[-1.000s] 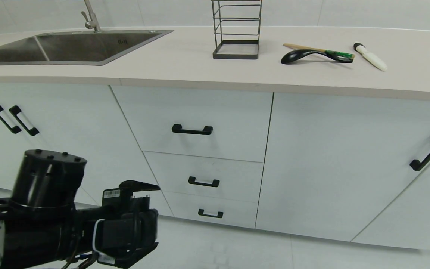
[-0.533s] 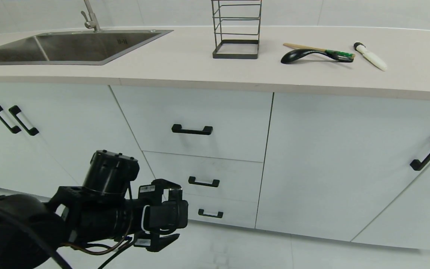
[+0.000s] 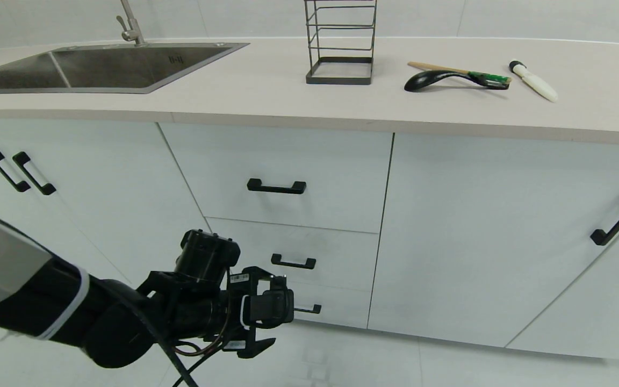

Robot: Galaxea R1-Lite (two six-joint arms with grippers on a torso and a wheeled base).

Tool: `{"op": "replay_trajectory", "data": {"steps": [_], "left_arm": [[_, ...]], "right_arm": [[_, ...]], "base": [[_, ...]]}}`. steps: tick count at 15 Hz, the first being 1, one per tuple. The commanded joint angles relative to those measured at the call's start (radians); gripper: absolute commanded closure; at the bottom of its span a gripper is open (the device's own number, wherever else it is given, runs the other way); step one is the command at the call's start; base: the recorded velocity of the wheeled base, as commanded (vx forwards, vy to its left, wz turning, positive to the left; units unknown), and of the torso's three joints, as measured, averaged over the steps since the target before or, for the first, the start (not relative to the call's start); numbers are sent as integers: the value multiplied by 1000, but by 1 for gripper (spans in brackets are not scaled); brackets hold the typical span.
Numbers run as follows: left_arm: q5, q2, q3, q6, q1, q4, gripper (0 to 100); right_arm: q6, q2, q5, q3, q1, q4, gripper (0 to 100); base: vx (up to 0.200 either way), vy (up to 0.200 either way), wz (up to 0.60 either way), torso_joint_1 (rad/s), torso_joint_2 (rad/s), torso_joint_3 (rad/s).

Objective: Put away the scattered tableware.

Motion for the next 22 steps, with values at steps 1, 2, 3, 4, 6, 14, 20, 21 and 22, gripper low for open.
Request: {"op": "replay_trajectory", "data": {"steps": [1,2,3,4,6,14,20,21,22], "left_arm": [[3,115,-71,-10,0,-30,0],[4,144,-98,-10,0,-36,0],[3,173,-126,-8,-2,-42,0],[3,196,-149,-6,-6,-50,0],[4,240,-192,-8,-8,-57,0],[37,340,-319,-8,0,-67,0],[41,355,-322,-13,17,-108,0],[41,371,-322,-13,17,-109,0],[40,381,-324,-13,17,-111,0]], "right_arm": [[0,1,0,0,0,0,100],[0,1,0,0,0,0,100],[0,1,-1,0,0,0,100],[0,1,0,0,0,0,100],[0,1,0,0,0,0,100],[0,1,-1,0,0,0,100],[0,1,0,0,0,0,100],[0,1,0,0,0,0,100],[0,1,0,0,0,0,100]], "base": [[0,0,0,0,0,0],[0,0,0,0,0,0],[0,0,0,0,0,0],[0,0,0,0,0,0],[0,0,0,0,0,0],[0,0,0,0,0,0],[0,0,0,0,0,0],[0,0,0,0,0,0],[0,0,0,0,0,0]]}}
